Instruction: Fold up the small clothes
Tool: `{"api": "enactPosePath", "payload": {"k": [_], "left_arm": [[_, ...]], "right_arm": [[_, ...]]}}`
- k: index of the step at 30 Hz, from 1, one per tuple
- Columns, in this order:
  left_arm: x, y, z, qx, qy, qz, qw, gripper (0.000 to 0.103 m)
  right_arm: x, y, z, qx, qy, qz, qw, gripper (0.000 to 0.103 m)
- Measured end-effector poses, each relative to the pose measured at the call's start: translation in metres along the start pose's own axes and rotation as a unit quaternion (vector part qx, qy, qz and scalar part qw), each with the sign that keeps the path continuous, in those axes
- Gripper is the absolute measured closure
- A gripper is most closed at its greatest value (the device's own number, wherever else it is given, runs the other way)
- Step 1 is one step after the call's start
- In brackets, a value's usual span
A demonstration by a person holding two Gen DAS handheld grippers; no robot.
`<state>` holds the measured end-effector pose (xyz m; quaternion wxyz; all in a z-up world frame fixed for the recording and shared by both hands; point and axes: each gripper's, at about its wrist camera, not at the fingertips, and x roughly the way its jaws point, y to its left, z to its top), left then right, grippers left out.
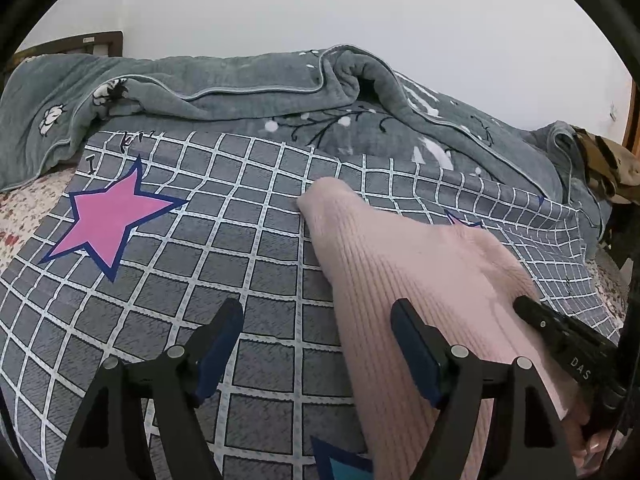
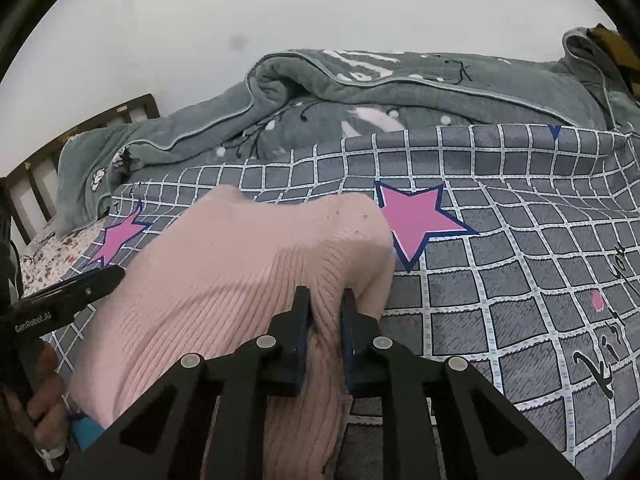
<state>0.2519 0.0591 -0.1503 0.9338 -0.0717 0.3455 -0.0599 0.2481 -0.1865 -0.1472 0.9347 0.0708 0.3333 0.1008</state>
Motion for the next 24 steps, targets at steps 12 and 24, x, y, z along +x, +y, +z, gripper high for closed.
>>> {"api": "enactPosePath", "payload": {"k": [12, 24], "left_arm": [[0.0034, 0.0003, -0.0008, -0.011, 0.003, 0.000, 0.9999, 0.027], [-0.0001, 0.0022, -0.0052, -0.013, 0.011, 0.001, 0.9999, 0.026]], "right_arm": [[-0.0017, -0.0005, -0.0008, 0.003, -0.002, -0.004, 1.000, 0.087], [-0.0074, -0.0020, -0.0005, 0.011, -0.017, -0.004, 1.000, 0.088]]}}
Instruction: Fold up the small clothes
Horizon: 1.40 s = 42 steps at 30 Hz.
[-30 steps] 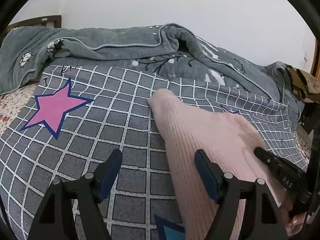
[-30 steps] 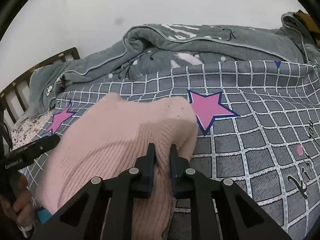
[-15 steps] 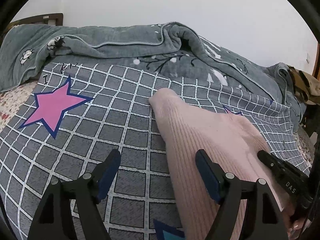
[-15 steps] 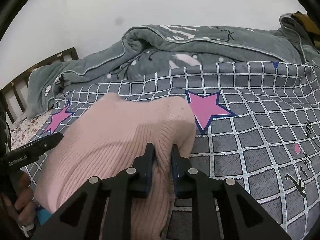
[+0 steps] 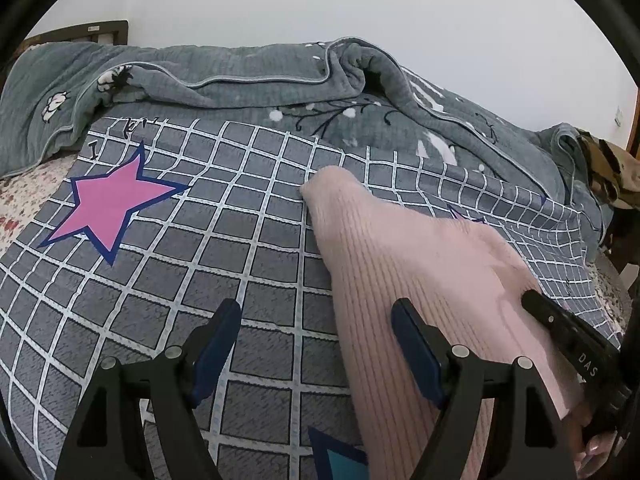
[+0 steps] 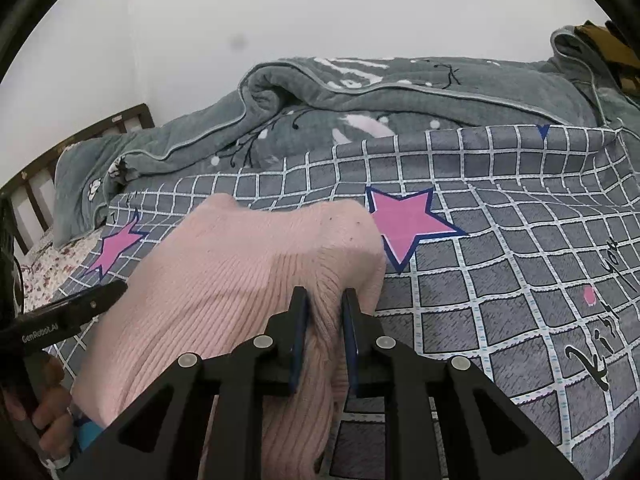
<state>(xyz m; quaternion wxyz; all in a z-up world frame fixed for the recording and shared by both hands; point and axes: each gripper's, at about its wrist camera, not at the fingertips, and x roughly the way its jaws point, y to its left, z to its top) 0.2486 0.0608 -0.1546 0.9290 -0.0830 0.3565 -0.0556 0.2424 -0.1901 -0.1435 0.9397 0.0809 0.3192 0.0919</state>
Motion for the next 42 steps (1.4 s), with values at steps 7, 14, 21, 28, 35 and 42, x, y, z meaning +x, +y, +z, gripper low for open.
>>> {"api": "enactPosePath", "payload": {"k": [7, 14, 21, 28, 35, 42], "left_arm": [[-0.011, 0.003, -0.007, 0.002, 0.000, -0.013, 0.9999, 0.026], [-0.018, 0.004, -0.012, 0.008, -0.001, -0.014, 0.9999, 0.027], [-0.022, 0.006, -0.019, -0.004, 0.005, -0.029, 0.9996, 0.027], [-0.029, 0.004, -0.021, -0.020, 0.008, -0.043, 0.9988, 0.027], [-0.047, -0.014, -0.035, -0.001, 0.005, -0.065, 0.9979, 0.027], [-0.060, -0.033, -0.063, 0.014, 0.020, -0.061, 0.9979, 0.027]], "right_arm": [[-0.003, 0.005, -0.002, -0.010, -0.010, -0.008, 1.000, 0.088], [-0.007, -0.004, -0.004, 0.012, -0.009, -0.011, 1.000, 0.091], [-0.008, 0.005, -0.008, -0.015, -0.001, -0.042, 0.999, 0.092], [-0.027, 0.011, -0.020, -0.027, 0.010, -0.083, 0.996, 0.092], [-0.060, 0.012, -0.035, -0.018, 0.015, -0.078, 0.997, 0.090], [-0.103, 0.019, -0.047, -0.010, 0.012, -0.074, 0.997, 0.069]]}}
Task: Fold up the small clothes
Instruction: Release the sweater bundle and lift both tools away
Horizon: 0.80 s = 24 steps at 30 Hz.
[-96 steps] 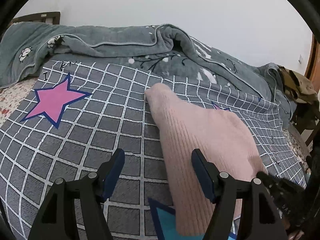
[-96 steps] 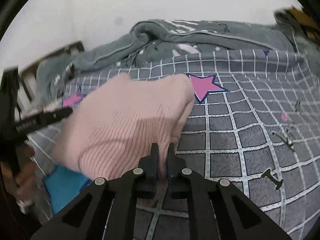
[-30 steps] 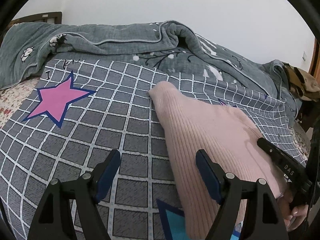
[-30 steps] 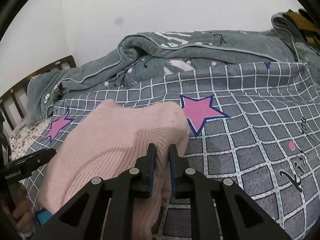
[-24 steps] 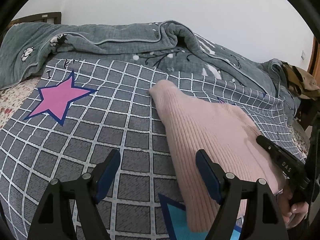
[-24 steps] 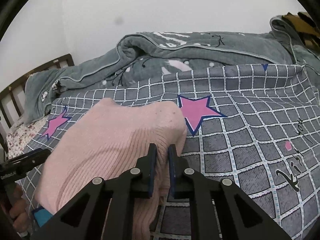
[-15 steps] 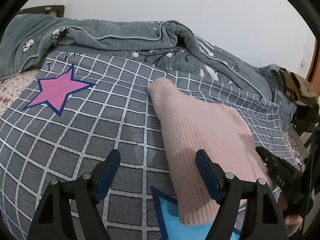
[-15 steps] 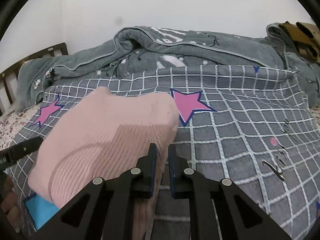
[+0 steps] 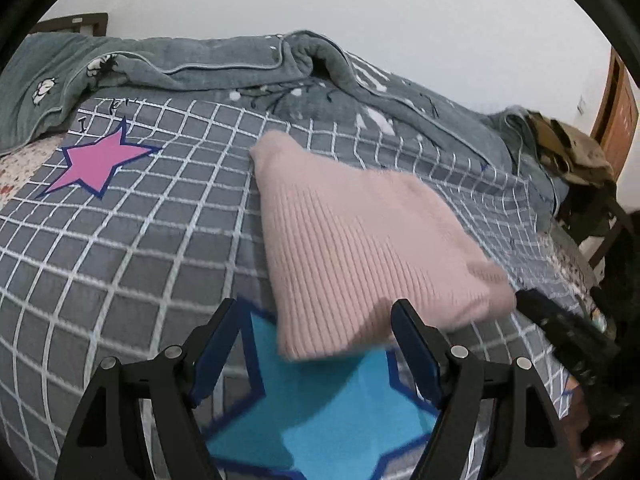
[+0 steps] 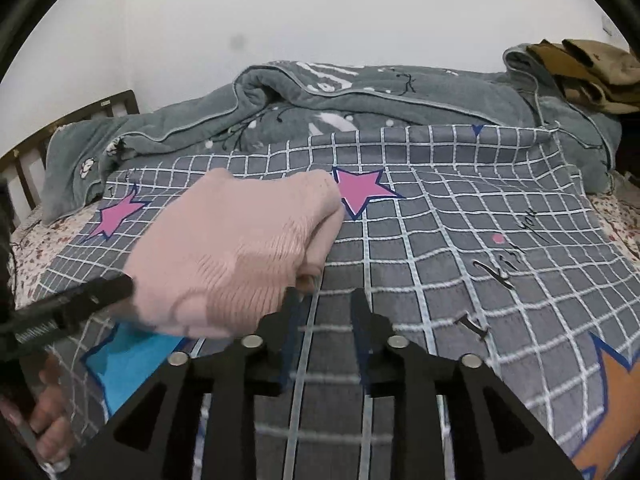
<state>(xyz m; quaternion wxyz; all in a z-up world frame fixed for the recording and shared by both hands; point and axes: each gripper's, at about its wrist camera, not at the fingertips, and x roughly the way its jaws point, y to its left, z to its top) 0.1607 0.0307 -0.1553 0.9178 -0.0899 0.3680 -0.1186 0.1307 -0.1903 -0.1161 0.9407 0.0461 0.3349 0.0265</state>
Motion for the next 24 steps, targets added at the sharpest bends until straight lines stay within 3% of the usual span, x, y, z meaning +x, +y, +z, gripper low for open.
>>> {"api": "enactPosePath", "payload": {"k": [6, 12, 17, 19, 21, 24], "left_arm": [[-0.008, -0.007, -0.020, 0.009, 0.014, 0.018, 0.9997, 0.027], [-0.031, -0.012, -0.026, 0.008, 0.021, 0.032, 0.9992, 0.028], [-0.068, -0.027, -0.021, 0.018, 0.000, 0.066, 0.9977, 0.027], [-0.081, -0.032, -0.017, 0.017, -0.007, 0.068, 0.9975, 0.027], [-0.098, -0.039, -0.014, 0.020, -0.014, 0.070, 0.9973, 0.023], [-0.119, -0.047, -0.010, 0.024, -0.019, 0.073, 0.9969, 0.018]], "right_arm": [[-0.032, -0.001, -0.007, -0.014, -0.002, 0.004, 1.000, 0.059], [-0.060, -0.003, -0.009, -0.020, 0.002, -0.007, 1.000, 0.058], [-0.084, -0.002, -0.004, -0.018, 0.002, -0.013, 1.000, 0.058], [-0.094, -0.001, -0.001, -0.015, 0.000, -0.013, 1.000, 0.048], [-0.106, 0.000, 0.001, -0.014, -0.006, -0.012, 1.000, 0.024], [-0.127, 0.005, 0.003, -0.020, -0.027, -0.008, 0.999, 0.015]]}}
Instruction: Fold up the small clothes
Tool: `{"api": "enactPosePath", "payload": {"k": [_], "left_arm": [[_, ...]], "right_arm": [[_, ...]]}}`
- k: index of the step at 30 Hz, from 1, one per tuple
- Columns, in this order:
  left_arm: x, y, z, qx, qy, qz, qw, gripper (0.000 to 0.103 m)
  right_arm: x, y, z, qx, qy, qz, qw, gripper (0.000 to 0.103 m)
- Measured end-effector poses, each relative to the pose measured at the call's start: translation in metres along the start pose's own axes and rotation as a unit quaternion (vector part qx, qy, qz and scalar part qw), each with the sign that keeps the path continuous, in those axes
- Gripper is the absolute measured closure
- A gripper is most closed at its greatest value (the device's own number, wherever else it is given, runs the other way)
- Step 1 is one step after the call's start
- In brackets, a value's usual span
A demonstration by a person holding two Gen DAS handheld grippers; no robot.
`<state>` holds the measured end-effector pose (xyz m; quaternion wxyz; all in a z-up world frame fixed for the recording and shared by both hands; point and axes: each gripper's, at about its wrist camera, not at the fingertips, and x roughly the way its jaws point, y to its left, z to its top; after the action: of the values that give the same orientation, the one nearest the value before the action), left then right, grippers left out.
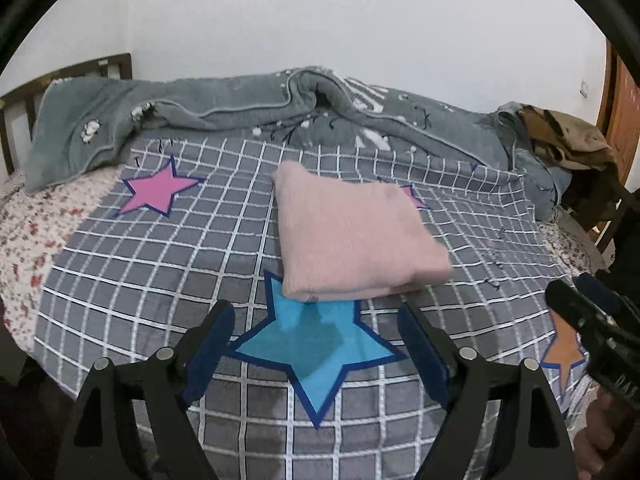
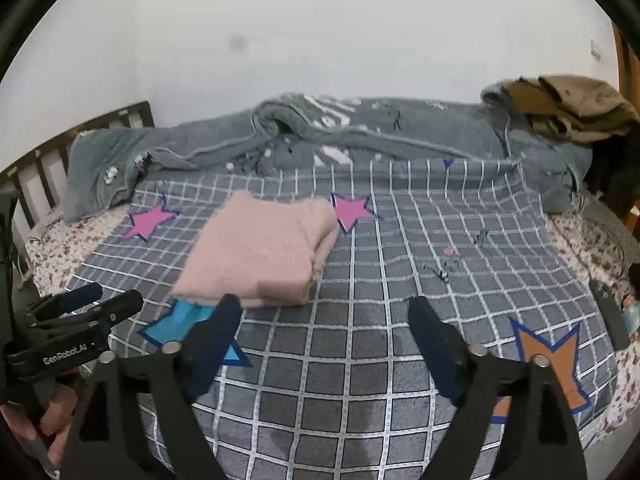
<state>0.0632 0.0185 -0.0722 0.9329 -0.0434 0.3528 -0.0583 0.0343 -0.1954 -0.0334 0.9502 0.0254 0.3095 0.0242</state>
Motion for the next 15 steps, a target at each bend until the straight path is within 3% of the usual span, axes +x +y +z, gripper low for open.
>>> {"api": "enactPosePath", "payload": {"k": [8, 15], "left_arm": [[-0.046, -0.018, 0.006, 0.022, -0.020, 0.018, 0.9994, 0.016], [-0.056, -0.027, 0.008, 0.032, -0.025, 0.031, 0.9987, 0.015]], "right_arm": [[-0.034, 0.002, 0.007, 0.010, -0.005, 0.003, 1.000, 0.014], [-0.050, 0.000, 0.006, 0.017, -0.011, 0.009, 1.000, 0.014]]}}
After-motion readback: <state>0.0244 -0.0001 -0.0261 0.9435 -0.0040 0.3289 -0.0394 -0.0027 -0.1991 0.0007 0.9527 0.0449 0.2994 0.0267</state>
